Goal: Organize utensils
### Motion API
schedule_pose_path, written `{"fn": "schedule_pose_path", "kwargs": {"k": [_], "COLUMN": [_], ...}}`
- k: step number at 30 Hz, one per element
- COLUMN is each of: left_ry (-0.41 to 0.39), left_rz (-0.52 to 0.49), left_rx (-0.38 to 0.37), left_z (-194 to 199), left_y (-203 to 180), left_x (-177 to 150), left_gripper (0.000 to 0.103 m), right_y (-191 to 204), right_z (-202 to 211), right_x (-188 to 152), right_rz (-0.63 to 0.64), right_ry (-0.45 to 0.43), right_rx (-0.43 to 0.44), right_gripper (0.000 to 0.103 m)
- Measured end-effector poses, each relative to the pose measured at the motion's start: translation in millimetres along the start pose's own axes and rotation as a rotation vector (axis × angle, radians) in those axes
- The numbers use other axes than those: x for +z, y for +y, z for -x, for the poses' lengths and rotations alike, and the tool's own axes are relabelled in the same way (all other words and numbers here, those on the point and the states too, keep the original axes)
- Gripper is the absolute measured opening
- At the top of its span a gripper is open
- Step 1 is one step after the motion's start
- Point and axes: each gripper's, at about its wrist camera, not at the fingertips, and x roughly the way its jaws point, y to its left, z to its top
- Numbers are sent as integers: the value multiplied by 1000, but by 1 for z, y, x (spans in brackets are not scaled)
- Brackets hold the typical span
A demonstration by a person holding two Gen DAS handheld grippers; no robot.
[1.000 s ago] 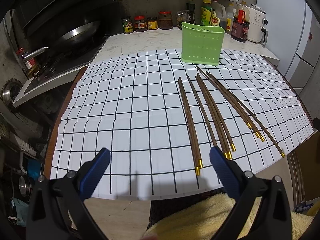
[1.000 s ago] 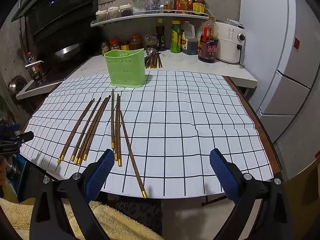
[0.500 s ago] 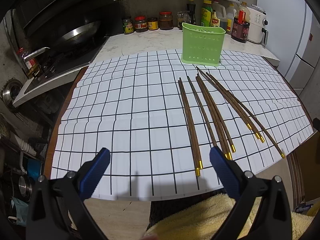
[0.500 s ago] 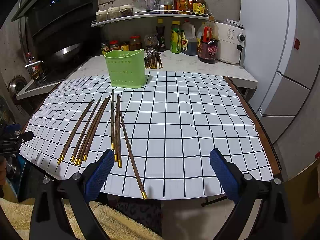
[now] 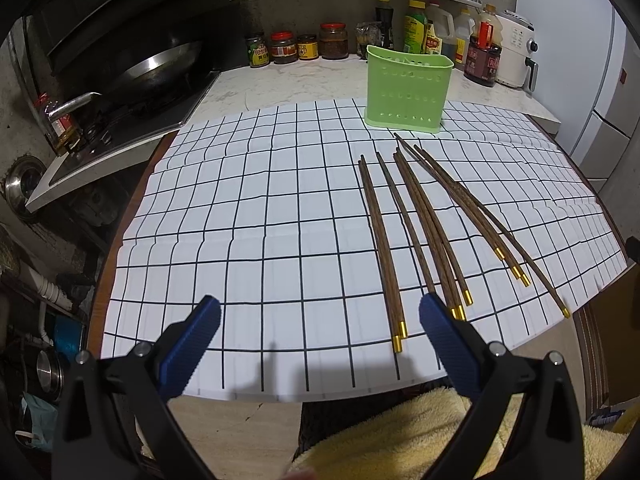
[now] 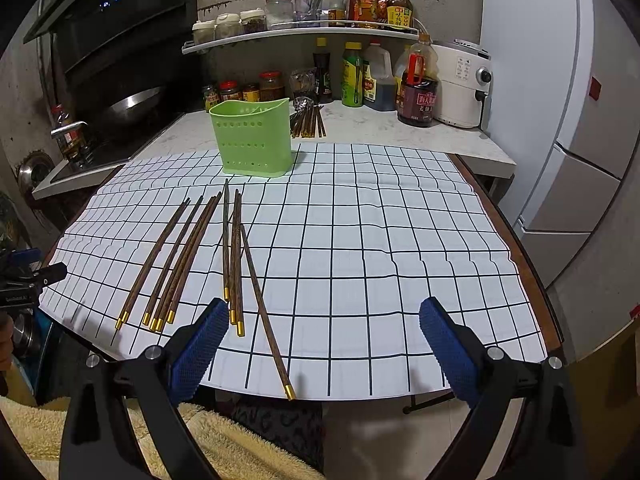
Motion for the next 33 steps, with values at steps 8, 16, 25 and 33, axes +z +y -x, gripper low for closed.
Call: {"fn": "schedule_pose_path", "kwargs": {"k": [8, 16, 25, 33], "left_ry": [-1, 1, 10, 71], "left_rz": [3, 8, 8, 2], "left_rx": [-1, -2, -1, 5], "left_z": [0, 0, -3, -30], "left_y": [1, 2, 1, -2], "left_x": [-1, -1, -3, -8], "left_gripper": [97, 97, 97, 97], "right_y": [2, 2, 0, 3], "right_z": [0, 1, 0, -17], "right_x": [-1, -2, -4, -14], "right_rz": [0, -1, -10, 10], "right_ry": [-3, -4, -4, -2], "right_rx": [-4, -6, 3, 50], "right_gripper": [95, 95, 95, 97]}}
